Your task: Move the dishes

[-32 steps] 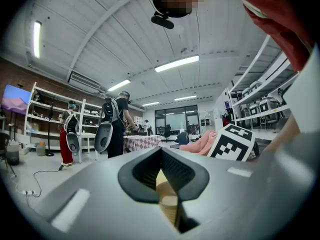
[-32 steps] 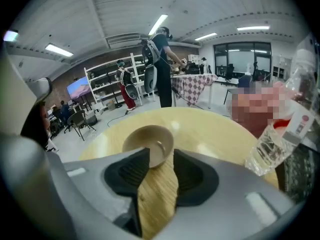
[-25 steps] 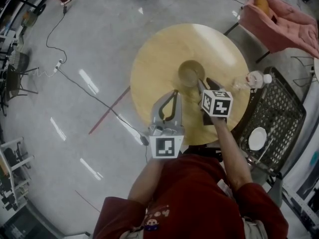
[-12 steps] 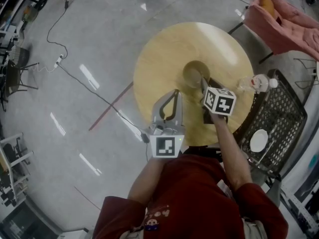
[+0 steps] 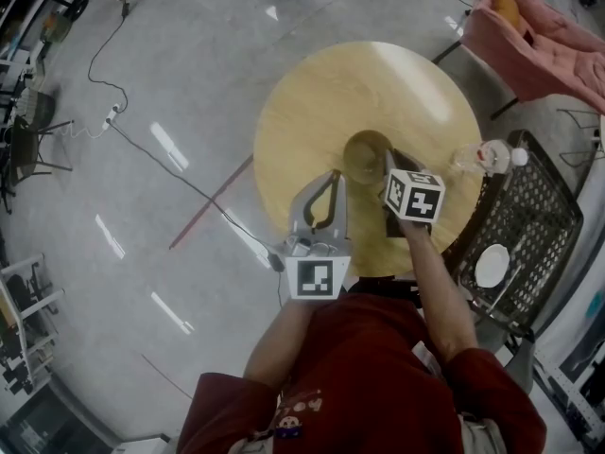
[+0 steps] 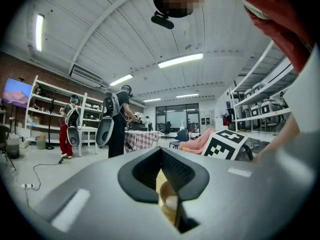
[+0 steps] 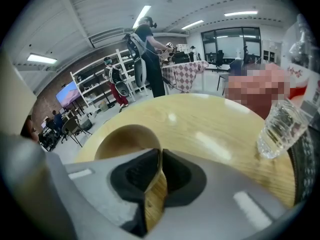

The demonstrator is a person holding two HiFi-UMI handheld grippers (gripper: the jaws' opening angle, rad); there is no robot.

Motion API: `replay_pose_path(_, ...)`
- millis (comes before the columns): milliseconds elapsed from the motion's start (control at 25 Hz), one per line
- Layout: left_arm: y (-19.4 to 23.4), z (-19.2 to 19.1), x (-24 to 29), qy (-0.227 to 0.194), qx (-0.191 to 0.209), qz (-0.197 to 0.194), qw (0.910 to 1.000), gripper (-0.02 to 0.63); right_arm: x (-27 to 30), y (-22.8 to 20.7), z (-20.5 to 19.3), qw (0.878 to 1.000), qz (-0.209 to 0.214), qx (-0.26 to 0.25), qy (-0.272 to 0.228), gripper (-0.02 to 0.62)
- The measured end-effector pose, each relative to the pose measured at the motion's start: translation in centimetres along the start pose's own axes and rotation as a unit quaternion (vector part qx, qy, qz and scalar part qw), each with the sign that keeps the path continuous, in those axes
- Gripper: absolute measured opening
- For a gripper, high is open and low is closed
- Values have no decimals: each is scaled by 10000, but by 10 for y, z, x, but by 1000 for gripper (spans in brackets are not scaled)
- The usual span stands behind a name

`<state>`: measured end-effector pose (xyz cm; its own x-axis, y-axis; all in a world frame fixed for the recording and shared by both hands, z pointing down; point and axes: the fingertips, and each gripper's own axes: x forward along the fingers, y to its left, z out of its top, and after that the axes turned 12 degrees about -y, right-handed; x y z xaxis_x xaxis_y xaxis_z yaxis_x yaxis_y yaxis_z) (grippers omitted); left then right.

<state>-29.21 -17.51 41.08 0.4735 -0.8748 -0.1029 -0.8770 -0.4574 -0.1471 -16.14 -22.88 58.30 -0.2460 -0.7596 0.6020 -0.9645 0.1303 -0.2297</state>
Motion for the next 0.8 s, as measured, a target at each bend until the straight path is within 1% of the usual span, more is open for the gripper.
replay_pose_path(80, -1, -1, 0, 29, 3, -32, 10000, 8, -1, 1, 2, 10000, 0, 5, -37, 29)
replay_pose_path(160, -1, 2, 1, -35, -43, -10, 10000, 8, -3, 2, 4, 10000, 12, 17, -76, 26)
replay_pose_path(240, -2, 3, 0, -91, -305, 127, 9994, 8, -7, 2, 5, 9999, 27, 46, -124, 23)
replay_pose_path(320, -4, 4, -1, -86, -387, 140, 9991, 8, -11, 2, 7, 9998, 35, 83, -179, 20)
replay_pose_path(480, -8, 10, -1, -209, -641, 250, 9974, 8, -22, -1, 8, 9997, 4, 75, -252, 18)
replay_pose_path(560, -12, 13, 0, -264, -593, 184, 9977, 8, -27, -3, 7, 9995, -16, 106, -290, 18)
replay_pose_path(640, -18, 17, 1, -287, -330, -23, 9990, 8, -34, -7, 6, 9993, -53, 160, -335, 18)
replay_pose_path(720, -25, 20, 2, -268, -217, -164, 9993, 8, -42, -11, 8, 9989, -97, 222, -393, 18)
replay_pose_path(800, -33, 25, 3, -248, 45, -405, 9989, 8, -52, -16, 10, 9984, -149, 291, -459, 18)
